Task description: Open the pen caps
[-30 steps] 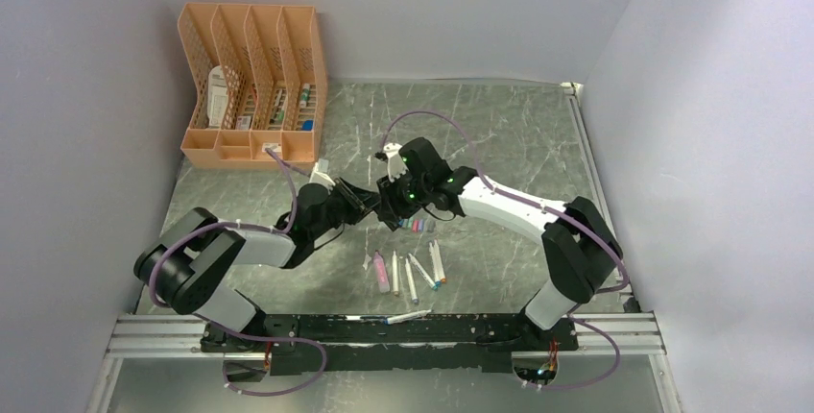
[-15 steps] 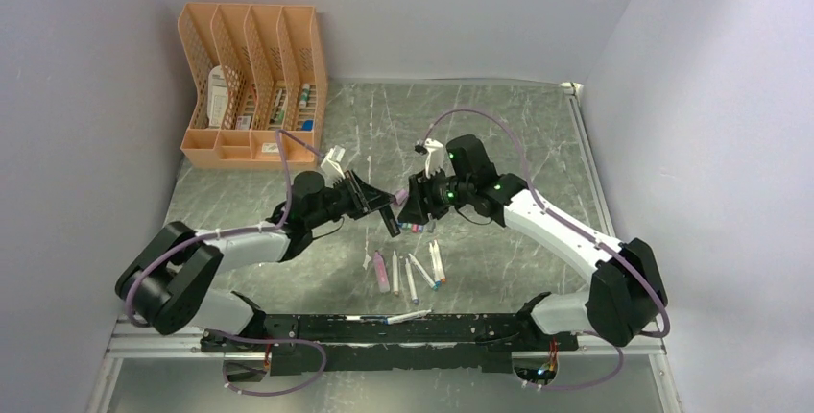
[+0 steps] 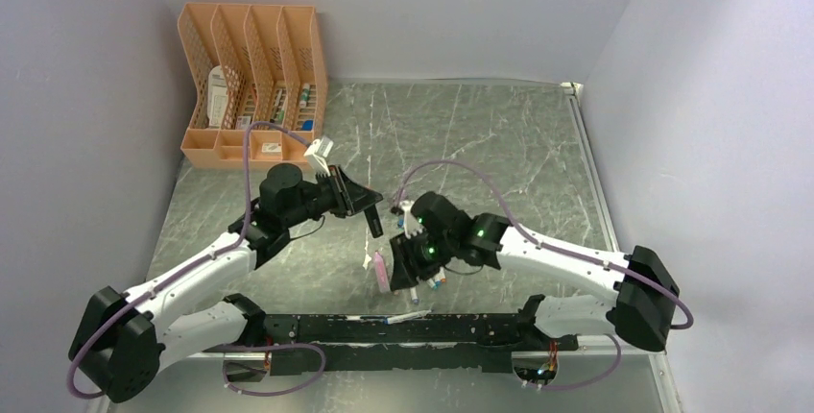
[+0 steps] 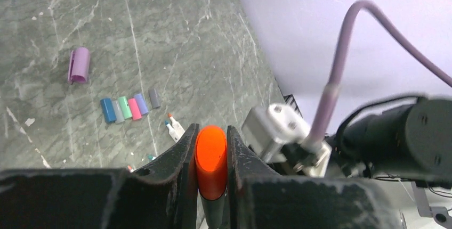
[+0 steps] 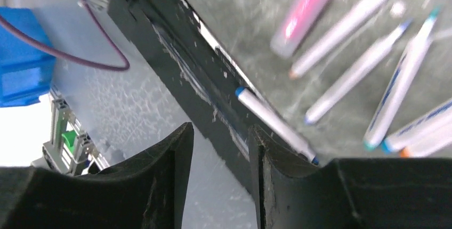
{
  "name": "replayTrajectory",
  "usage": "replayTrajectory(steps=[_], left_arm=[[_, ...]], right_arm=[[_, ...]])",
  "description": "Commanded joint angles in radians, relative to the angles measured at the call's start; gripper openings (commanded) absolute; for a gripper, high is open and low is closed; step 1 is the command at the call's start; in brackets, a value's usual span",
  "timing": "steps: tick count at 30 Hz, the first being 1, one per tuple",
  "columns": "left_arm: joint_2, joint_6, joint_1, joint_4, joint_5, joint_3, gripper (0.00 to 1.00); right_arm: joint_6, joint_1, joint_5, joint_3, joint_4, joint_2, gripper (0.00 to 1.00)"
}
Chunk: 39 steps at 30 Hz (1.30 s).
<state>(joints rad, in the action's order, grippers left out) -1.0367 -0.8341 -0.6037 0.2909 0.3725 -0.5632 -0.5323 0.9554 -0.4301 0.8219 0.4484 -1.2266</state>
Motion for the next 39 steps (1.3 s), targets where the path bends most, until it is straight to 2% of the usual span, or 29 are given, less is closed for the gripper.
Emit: replayTrajectory(steps=[1,5,12,18,28,34,36,39], left_arm=[[0.042,0.047,0.01,-0.161,-0.033,-0.049,0.07],[0.087,0.038,0.012,-0.211,-0.049,-0.052,0.07],[0.153,0.03,0.013,-0.226,-0.038,-0.022,0.07],[0.193,0.029,0.015,-0.215,-0.009,0.002,0.07],[0.224,0.046,0.029,-0.235,0.023,-0.007,0.07],[0.23,0.032,0.038,-0.207,0.047,0.016,0.07],[0.223,0.032,0.041,-0.2,0.054,0.019,0.07],[0.218,0.033,0.046,-0.192,0.06,0.022,0.07]], right_arm=[[-0.277,0.136,0.252,-0.037,0.131,0.041,0.42],[-0.476,0.248,0.401,-0.068,0.181,0.057,0.43],[-0.692,0.332,0.487,-0.127,0.171,0.006,0.44],[-0.788,0.333,0.527,-0.165,0.109,-0.052,0.46],[-0.848,0.332,0.535,-0.152,0.049,-0.19,0.48],[-0.844,0.326,0.549,-0.134,0.074,-0.217,0.38],[-0.832,0.325,0.544,-0.118,0.084,-0.233,0.28],[-0.817,0.327,0.54,-0.109,0.084,-0.243,0.17]])
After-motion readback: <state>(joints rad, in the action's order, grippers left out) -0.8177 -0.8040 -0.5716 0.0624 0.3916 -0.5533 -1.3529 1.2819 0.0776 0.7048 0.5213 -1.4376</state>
